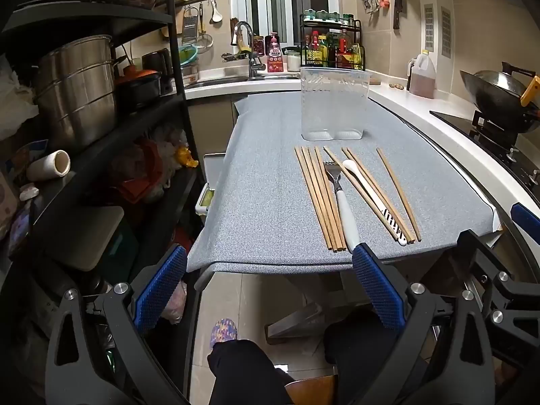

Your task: Organize utensils

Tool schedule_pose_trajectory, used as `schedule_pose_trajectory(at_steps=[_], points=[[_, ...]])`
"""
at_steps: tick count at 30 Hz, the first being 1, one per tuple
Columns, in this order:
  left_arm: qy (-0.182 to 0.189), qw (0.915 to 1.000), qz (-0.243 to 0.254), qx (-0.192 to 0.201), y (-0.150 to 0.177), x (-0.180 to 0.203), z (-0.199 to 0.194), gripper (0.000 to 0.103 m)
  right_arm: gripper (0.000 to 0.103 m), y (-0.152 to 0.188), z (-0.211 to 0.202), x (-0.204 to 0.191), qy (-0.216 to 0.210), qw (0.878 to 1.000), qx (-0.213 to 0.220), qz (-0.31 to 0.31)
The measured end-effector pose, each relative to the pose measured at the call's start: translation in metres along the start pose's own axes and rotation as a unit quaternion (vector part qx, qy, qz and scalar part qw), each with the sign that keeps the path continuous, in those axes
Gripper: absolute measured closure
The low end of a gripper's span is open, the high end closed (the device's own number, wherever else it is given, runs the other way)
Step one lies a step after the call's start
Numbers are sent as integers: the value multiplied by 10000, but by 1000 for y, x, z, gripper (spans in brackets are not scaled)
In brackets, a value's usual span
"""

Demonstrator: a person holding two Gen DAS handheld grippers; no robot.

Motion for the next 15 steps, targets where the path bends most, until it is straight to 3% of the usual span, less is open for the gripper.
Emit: schedule_pose_trajectory(at_steps=[15], points=[[-35, 10000, 54, 45, -2, 3, -1, 8, 5, 0, -1, 2, 7, 10000, -9, 24]])
Point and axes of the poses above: each gripper's, at about its wrist camera, not at the fingertips, and z roughly the way its jaws point, x to its right, y to its underside, the point moved 9 cm from there along z, roughly the way its jaws point, and after that the axes turned 12 degrees about y, right-handed, at the moved point
